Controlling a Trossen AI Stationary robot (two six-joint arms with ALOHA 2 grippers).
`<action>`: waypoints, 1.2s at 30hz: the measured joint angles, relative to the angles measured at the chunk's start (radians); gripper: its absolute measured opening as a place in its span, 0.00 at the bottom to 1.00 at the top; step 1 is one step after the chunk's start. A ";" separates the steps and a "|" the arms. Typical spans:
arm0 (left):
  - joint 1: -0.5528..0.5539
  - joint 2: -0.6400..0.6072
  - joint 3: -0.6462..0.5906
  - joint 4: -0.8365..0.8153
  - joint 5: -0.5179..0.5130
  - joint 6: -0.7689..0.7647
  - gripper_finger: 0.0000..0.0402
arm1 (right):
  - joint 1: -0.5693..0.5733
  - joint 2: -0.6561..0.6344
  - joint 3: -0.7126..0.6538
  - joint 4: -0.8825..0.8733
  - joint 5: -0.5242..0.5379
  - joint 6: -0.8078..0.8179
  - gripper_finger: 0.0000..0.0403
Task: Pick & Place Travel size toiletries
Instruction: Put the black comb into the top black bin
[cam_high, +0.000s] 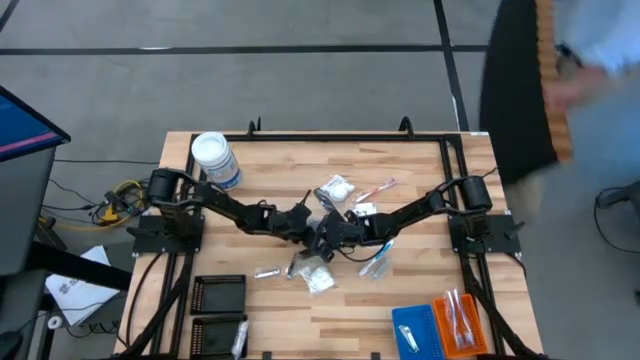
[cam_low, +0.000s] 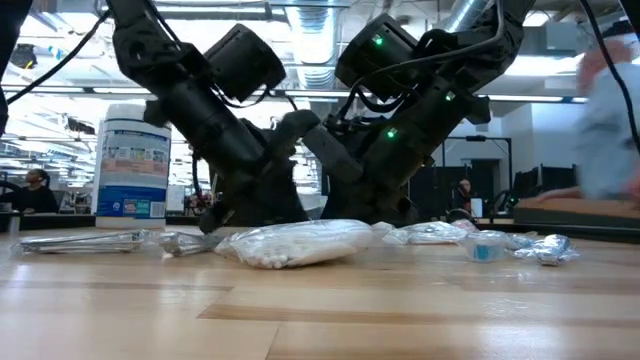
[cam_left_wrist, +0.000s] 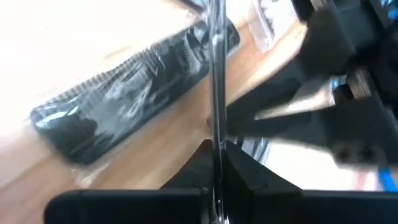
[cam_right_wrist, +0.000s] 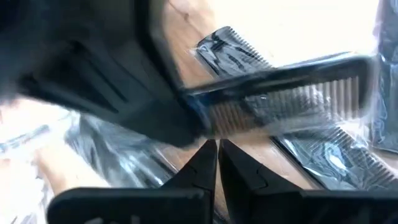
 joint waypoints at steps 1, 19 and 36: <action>-0.010 -0.026 -0.003 -0.036 -0.016 0.014 0.01 | 0.003 -0.009 -0.001 -0.007 -0.004 -0.013 0.04; -0.333 -0.611 -0.001 -0.447 -0.327 0.175 0.01 | 0.056 -0.063 -0.002 0.050 -0.012 -0.242 0.36; -0.723 -0.653 0.016 -0.981 -0.152 -0.151 0.01 | 0.154 -0.171 0.001 0.278 -0.058 -0.483 0.41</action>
